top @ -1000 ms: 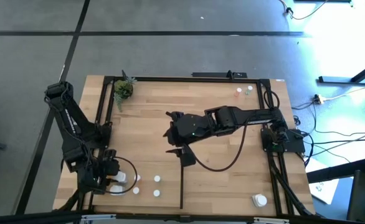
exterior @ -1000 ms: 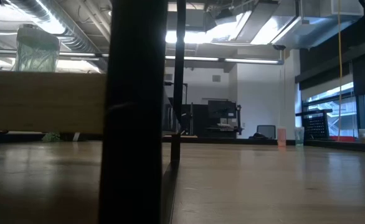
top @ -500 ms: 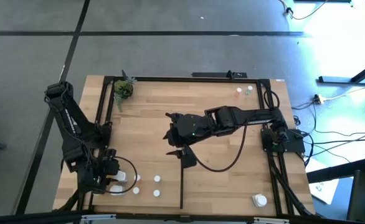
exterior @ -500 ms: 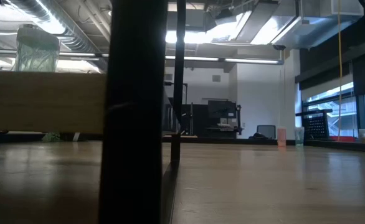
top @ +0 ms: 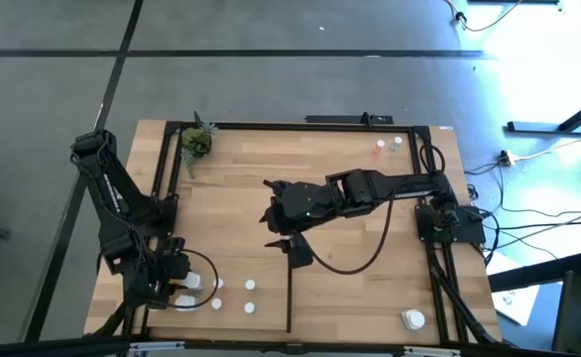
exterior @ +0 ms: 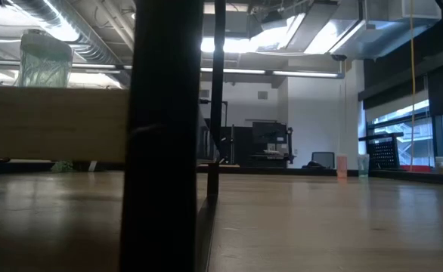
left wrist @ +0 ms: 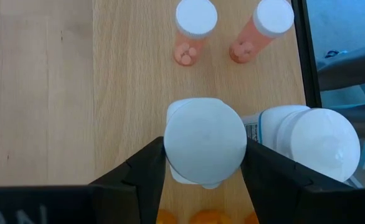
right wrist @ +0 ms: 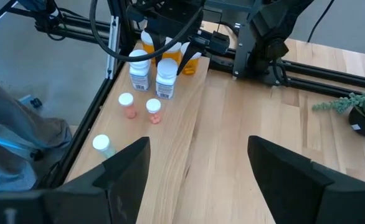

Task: Pick and place medicine bottles onto shelf by color
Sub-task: Put the left big white pill bottle on the shelf aligned with the other big white pill bottle, then put the small red pill bottle on the shelf aligned with the other small red pill bottles

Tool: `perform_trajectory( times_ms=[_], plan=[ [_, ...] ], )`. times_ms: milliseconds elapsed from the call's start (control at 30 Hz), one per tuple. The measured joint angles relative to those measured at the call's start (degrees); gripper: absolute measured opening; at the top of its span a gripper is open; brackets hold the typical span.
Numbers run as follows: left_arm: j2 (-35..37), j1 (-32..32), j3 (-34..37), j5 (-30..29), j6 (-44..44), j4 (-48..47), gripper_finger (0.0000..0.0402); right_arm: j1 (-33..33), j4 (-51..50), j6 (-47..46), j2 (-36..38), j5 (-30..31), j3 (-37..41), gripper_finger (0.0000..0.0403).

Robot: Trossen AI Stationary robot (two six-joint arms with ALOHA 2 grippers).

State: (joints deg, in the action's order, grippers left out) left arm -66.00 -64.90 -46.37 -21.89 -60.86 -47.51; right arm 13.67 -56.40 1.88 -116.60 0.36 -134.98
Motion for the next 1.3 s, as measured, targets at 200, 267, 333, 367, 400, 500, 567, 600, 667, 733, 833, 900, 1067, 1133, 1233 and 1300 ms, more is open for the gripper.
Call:
perform_trajectory(
  times_ms=[200, 267, 333, 367, 400, 500, 567, 600, 667, 733, 833, 900, 1067, 1133, 1233, 1300],
  plan=[
    [0.0, 0.0, 0.0, 0.04, 0.37, -0.01, 0.0186, 0.0, 0.0, -0.03, 0.0, 0.02, 0.0, 0.0272],
    [0.0, 0.0, 0.0, 0.1, 1.25, 0.0, 0.0186, 0.0, 0.0, -0.14, 0.0, 0.02, 0.0, 0.0272],
    [0.0, 0.0, 0.0, 0.11, 1.22, 0.07, 0.0186, 0.0, 0.0, 0.01, 0.0, 0.02, 0.0, 0.0272],
    [0.0, 0.0, 0.0, 0.11, 1.05, 0.13, 0.0186, 0.0, 0.0, -0.02, 0.0, 0.02, 0.0, 0.0272],
    [0.0, 0.0, 0.0, 0.14, 1.03, 0.18, 0.0186, 0.0, 0.0, -0.12, 0.0, 0.02, 0.0, 0.0272],
    [0.0, 0.0, 0.0, 0.19, 0.98, 0.25, 0.0186, 0.0, 0.0, 0.0, 0.0, 0.02, 0.0, 0.0272],
    [0.0, 0.0, 0.0, 0.2, 1.03, 0.26, 0.0186, 0.0, 0.0, -0.09, 0.0, 0.03, 0.0, 0.0272],
    [0.0, 0.0, 0.0, 0.17, 1.03, 0.24, 0.0186, 0.0, 0.0, -0.14, 0.0, 0.02, 0.0, 0.0272],
    [0.0, 0.0, 0.0, 0.16, 1.01, 0.18, 0.0186, 0.0, 0.0, -0.03, 0.0, 0.04, 0.0, 0.0272],
    [0.0, 0.0, 0.0, 0.15, 1.01, 0.12, 0.0188, 0.0, 0.0, -0.06, 0.0, 0.04, 0.0, 0.0272],
    [0.0, 0.0, 0.0, 0.13, 1.03, -0.11, 0.0193, 0.0, 0.0, -0.09, 0.0, 0.04, 0.0, 0.0272],
    [0.0, 0.0, 0.0, 0.15, 1.21, -1.09, 0.0199, 0.0, 0.0, 0.0, 0.0, 0.04, 0.0, 0.0272],
    [-0.02, 0.0, 0.0, 0.06, 1.44, -2.34, 0.0222, 0.0, 0.0, 0.01, 0.0, 0.04, 0.0, 0.0272],
    [-0.02, 0.0, 0.0, -0.02, 1.46, -2.32, 0.0234, 0.0, 0.0, -0.14, 0.0, 0.04, 0.0, 0.0272],
    [-0.02, 0.0, 0.0, -0.04, 1.46, -2.32, 0.0254, 0.0, 0.0, 0.02, 0.0, 0.04, 0.0, 0.0272],
    [-0.02, 0.0, 0.0, -0.05, 1.43, -2.29, 0.0269, 0.0, 0.0, -0.13, 0.0, 0.04, 0.0, 0.0272]
  ],
)
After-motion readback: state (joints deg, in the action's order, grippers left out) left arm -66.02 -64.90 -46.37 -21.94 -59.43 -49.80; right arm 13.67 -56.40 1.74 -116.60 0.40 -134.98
